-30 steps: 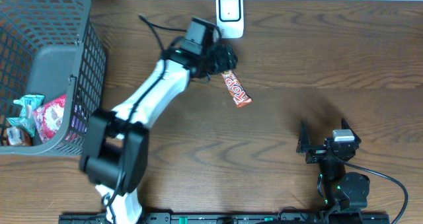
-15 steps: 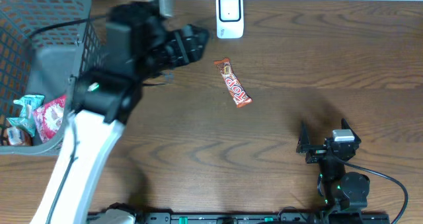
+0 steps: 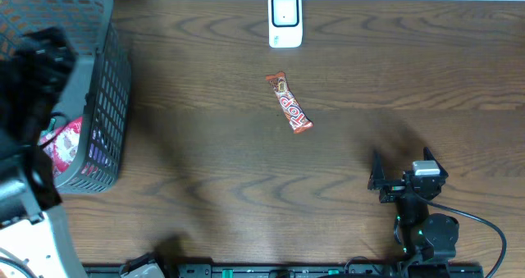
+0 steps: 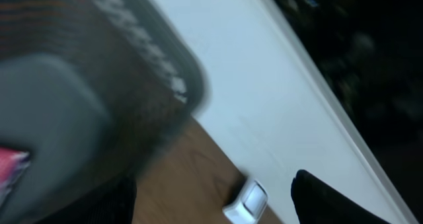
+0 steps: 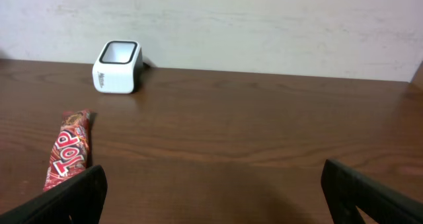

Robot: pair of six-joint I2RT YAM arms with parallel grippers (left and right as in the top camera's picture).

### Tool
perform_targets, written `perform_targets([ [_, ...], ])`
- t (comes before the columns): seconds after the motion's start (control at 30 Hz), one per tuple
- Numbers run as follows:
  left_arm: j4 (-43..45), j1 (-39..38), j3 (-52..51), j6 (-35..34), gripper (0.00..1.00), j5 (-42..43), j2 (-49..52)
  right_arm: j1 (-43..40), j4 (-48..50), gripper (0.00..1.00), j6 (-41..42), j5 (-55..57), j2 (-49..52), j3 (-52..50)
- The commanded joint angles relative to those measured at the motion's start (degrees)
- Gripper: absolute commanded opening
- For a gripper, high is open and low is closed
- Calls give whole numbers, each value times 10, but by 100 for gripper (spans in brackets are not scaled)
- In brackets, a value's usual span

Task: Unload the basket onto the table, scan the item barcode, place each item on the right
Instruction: 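Reach the left gripper back into the basket toward the pink pack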

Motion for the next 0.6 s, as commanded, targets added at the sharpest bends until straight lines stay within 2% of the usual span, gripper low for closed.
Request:
perform_targets([
  [0.0, -1, 47, 10, -56, 75, -3, 21, 3, -2, 99, -2, 1, -3, -1],
  [0.17, 0, 97, 10, -84, 75, -9, 68, 3, -2, 99, -2, 1, -3, -1],
  [0.33, -33, 122, 10, -84, 75, -99, 116, 3, -2, 99, -2, 1, -3, -1],
  [0.57, -62, 128, 10, -84, 75, -151, 177, 3, -2, 99, -2, 1, -3, -1],
])
